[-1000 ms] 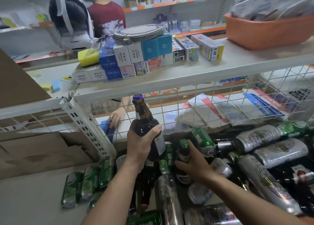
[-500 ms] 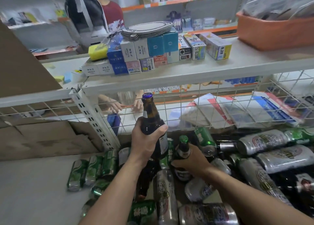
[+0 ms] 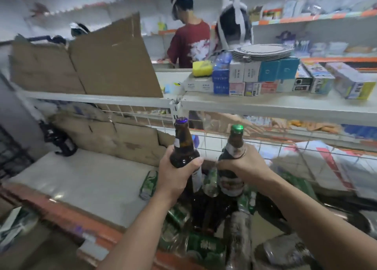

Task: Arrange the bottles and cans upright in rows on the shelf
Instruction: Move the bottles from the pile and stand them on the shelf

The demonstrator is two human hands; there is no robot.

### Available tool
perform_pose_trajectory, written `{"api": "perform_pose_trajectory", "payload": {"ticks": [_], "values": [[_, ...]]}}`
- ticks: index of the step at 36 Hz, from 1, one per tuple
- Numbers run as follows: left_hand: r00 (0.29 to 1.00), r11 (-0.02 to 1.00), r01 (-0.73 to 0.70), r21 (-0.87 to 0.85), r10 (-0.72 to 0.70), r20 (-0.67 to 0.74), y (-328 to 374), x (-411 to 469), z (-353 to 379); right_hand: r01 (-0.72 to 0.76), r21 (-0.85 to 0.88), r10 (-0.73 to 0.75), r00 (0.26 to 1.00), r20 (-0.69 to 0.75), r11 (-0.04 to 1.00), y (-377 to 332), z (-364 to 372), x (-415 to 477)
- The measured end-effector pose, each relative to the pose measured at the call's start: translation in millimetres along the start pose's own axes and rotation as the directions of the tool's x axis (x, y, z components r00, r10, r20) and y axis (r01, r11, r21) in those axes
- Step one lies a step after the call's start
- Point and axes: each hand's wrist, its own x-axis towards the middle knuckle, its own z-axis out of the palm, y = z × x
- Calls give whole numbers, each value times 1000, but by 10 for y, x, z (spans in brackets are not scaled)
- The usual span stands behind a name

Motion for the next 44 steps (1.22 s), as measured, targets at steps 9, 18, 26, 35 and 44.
{"api": "perform_pose_trajectory", "payload": {"ticks": [9,18,26,35,44], "values": [[984,998,52,-32,-57,-169,-66,-87,-1528,28,14,-30,991,131,1000,-502,1514,58],[949,990,115,78,-87,-303,-172,-114,-3641,9,67,-20,986,168,998,-1072,3406,145],[913,979,168,119,-109,-392,-136,-39,-4827,-65,107,37,967,251,992,-1568,4553,264],[889,975,207,78,-154,-430,-560,558,-5530,-72,35,56,941,333,997,-1597,5451,852],[851,952,295,87,-220,-477,-961,1547,-6202,-91,30,71,911,406,995,-1730,6356,1868]]}}
